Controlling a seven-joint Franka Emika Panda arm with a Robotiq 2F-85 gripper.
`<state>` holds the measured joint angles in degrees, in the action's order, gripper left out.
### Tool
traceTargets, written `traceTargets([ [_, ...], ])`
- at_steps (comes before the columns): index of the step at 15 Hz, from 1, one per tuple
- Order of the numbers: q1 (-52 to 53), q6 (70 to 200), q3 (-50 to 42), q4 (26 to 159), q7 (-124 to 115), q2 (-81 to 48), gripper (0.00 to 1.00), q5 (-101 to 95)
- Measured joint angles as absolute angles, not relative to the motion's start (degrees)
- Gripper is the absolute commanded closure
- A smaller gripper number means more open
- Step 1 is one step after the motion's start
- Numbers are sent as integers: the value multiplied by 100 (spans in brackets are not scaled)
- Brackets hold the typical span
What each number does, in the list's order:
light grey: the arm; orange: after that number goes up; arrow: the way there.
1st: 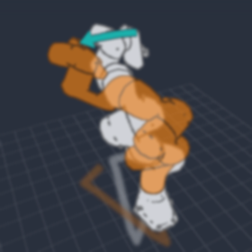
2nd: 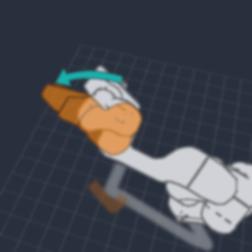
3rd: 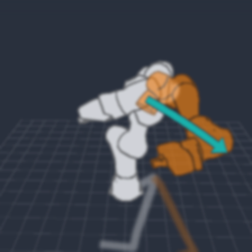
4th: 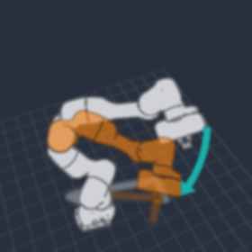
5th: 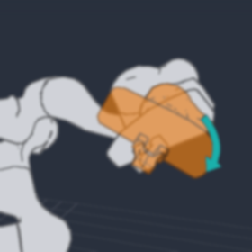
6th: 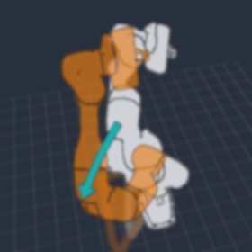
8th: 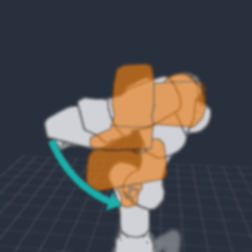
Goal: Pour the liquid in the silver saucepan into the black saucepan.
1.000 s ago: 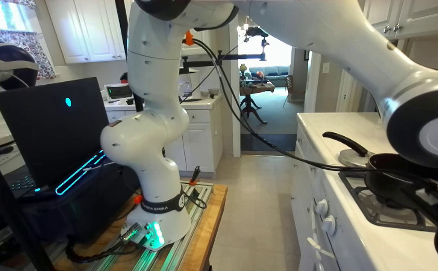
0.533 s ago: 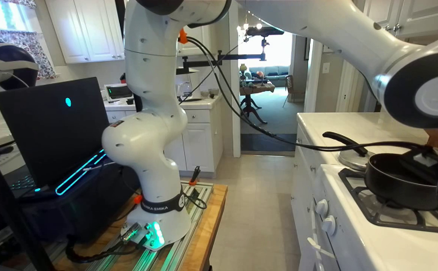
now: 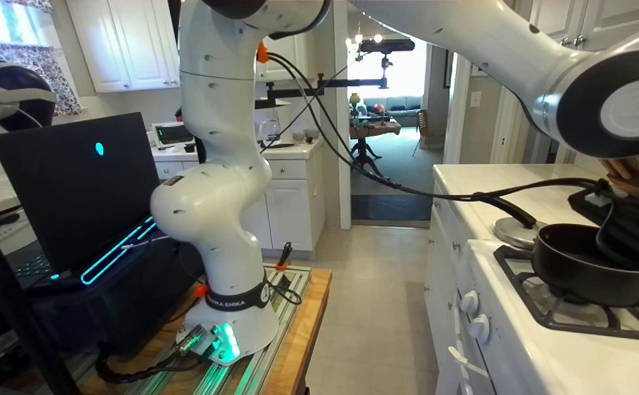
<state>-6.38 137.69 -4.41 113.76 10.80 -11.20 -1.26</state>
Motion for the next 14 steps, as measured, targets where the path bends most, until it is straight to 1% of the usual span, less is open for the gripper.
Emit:
traceTargets([
  [14, -267, 13511, -374, 11376, 440, -738, 0, -536],
])
